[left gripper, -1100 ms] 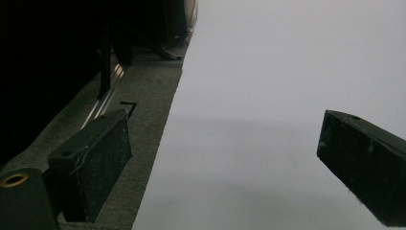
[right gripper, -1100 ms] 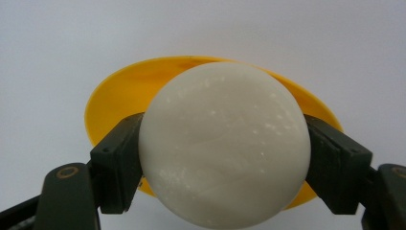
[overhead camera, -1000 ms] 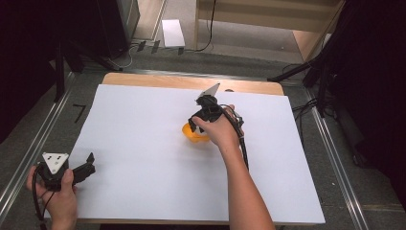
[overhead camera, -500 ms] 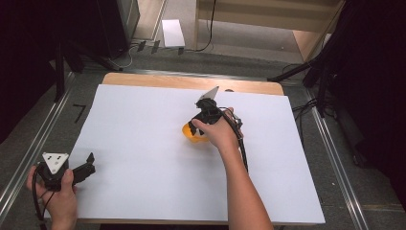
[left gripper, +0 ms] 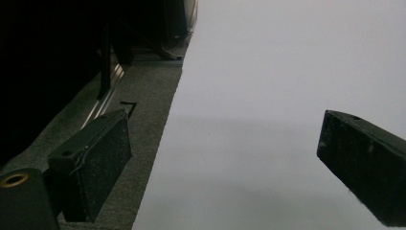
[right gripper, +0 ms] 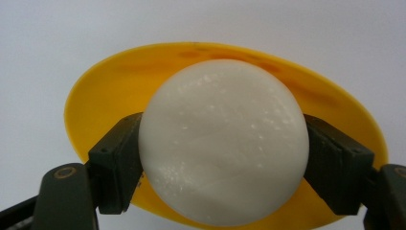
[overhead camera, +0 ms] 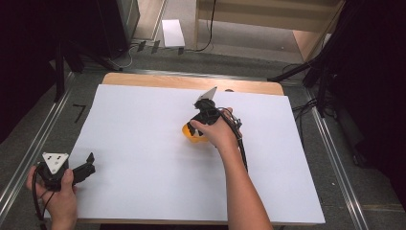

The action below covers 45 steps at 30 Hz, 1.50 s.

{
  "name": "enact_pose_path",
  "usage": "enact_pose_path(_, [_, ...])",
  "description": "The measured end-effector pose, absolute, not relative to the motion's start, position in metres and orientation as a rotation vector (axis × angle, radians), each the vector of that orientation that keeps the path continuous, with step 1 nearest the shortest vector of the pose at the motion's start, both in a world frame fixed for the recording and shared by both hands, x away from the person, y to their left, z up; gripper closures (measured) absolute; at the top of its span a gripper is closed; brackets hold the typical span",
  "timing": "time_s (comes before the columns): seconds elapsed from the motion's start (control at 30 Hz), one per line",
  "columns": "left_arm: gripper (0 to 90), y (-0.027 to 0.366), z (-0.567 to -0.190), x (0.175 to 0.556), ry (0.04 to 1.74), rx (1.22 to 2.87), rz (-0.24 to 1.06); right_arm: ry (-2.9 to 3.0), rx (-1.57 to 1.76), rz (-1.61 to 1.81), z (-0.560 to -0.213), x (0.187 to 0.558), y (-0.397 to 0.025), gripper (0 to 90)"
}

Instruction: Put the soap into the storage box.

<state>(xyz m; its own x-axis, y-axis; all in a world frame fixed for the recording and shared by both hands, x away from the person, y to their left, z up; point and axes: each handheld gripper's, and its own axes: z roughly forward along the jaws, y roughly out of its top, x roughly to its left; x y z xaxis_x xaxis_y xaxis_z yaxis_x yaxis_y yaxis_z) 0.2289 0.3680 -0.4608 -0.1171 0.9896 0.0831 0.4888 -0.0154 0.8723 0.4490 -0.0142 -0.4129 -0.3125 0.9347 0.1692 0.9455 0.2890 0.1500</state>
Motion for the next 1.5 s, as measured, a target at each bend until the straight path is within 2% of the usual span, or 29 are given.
enact_pose_path(0.3, [5.5, 0.368, -0.461, 0.229, 1.661, 1.552, 1.063, -2.484, -1.805, -0.274, -0.416, 0.45, -0.012, 13.2])
enact_pose_path(1.5, [6.2, 0.368, -0.461, 0.229, 1.659, 1.55, 1.06, -2.476, -1.841, -0.386, -0.389, 0.442, -0.035, 14.5])
